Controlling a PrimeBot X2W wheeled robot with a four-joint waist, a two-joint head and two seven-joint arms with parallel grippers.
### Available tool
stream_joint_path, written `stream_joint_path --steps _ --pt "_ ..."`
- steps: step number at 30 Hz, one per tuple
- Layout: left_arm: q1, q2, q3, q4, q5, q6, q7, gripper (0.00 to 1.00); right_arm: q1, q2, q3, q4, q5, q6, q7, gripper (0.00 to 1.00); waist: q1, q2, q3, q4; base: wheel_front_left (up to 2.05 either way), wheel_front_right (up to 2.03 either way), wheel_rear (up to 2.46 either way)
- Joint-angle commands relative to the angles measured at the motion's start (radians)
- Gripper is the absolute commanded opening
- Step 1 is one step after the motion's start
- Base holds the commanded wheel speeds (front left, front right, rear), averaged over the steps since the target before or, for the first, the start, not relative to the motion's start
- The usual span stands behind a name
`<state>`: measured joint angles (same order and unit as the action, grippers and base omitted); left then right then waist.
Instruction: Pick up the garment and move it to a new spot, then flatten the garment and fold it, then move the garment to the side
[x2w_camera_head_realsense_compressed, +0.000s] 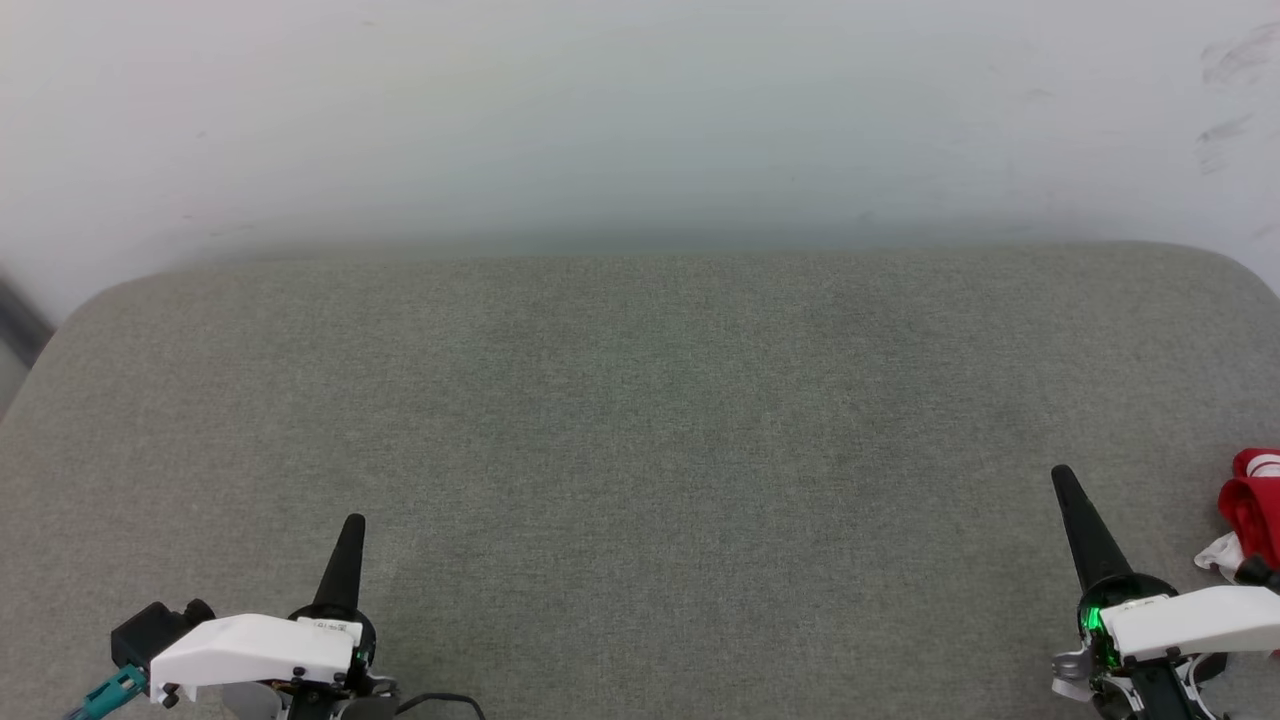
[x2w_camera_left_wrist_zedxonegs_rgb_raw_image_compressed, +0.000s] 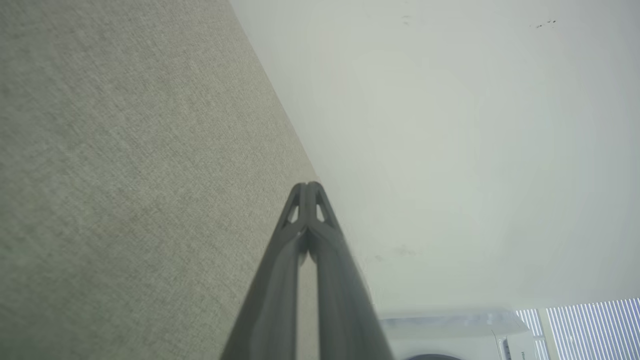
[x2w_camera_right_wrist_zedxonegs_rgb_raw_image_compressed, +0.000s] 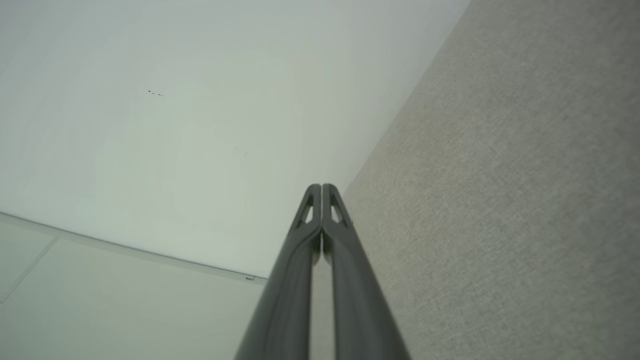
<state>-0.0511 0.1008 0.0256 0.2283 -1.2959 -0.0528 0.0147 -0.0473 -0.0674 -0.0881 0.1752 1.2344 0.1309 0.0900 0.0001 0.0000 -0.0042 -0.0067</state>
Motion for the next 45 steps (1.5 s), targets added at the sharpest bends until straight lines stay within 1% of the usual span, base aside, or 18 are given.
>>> stream_joint_path --steps 1,12,45 --pt "-0.025 -0.002 0.01 -0.003 -0.022 -0.009 0.007 0.0 -0.023 0.002 -0.004 0.0 0.028 0.0 0.004 0.0 -0.0001 0.0 0.0 0.0 0.0 0.0 0.0" --pt "-0.036 -0.016 0.034 0.003 -0.111 -0.03 0.035 0.0 -0.037 0.007 -0.011 0.021 0.132 0.0 0.01 0.0 -0.0001 0.0 0.002 0.002 0.0 0.0 0.0" --pt "-0.061 -0.049 0.087 0.017 -0.307 -0.079 0.098 0.0 -0.067 0.019 -0.026 0.069 0.365 0.0 0.025 0.0 -0.0001 0.0 0.007 0.006 0.0 0.0 0.0"
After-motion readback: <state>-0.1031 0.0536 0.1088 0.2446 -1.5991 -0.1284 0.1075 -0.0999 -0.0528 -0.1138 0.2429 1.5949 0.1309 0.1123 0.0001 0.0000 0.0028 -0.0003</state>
